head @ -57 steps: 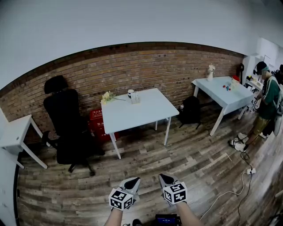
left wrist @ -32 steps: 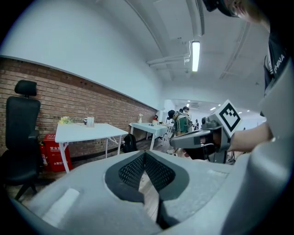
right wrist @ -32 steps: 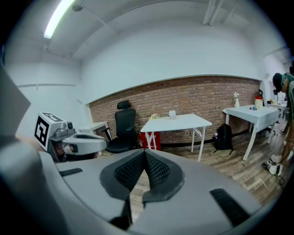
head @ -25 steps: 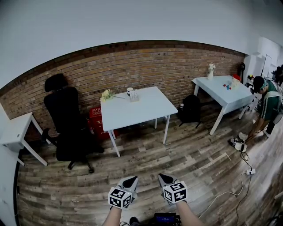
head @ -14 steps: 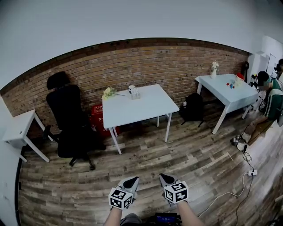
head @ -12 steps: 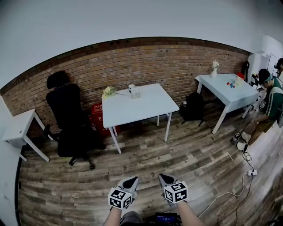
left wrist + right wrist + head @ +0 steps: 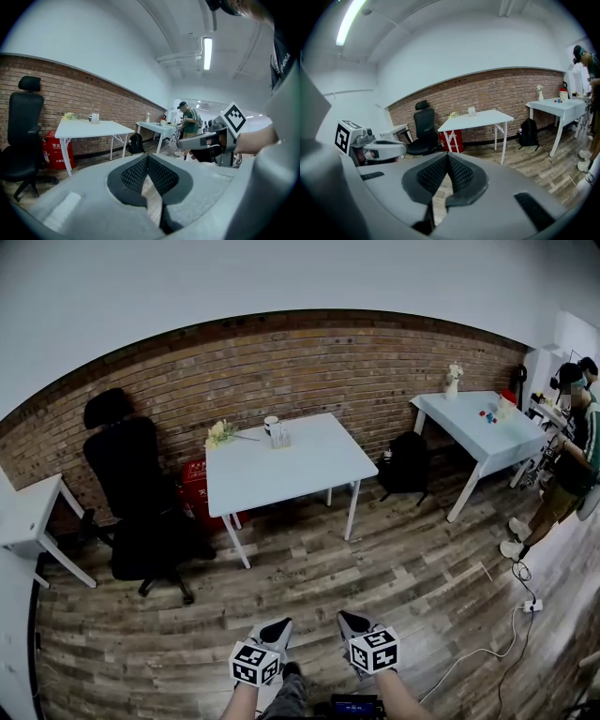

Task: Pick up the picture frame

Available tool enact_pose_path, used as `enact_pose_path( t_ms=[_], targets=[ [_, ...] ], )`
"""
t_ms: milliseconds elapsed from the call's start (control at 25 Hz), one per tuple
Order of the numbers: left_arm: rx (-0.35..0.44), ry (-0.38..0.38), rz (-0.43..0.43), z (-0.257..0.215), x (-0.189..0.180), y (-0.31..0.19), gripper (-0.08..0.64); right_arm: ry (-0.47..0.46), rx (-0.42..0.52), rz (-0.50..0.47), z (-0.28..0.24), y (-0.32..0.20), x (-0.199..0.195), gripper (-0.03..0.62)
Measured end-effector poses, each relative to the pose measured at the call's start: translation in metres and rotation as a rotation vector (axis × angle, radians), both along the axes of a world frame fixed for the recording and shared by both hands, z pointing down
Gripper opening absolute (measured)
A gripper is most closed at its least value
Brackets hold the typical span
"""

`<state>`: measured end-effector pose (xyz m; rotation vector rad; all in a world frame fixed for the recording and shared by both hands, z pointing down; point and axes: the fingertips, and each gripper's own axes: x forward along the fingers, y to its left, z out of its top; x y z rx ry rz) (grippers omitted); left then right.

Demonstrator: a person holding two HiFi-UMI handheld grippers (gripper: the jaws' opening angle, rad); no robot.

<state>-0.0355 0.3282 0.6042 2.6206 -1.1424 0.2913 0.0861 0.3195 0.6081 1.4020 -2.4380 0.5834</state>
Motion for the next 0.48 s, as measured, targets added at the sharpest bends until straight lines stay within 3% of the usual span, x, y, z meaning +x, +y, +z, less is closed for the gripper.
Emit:
enact_pose_path(
  t_ms=[480],
  targets=[
    [0.007,0.011,0.054,-0.006,-0.032,-0.136,0.011,0.001,-0.002,0.061,-0.012,-0.133,-0.026,0.008]
  ],
)
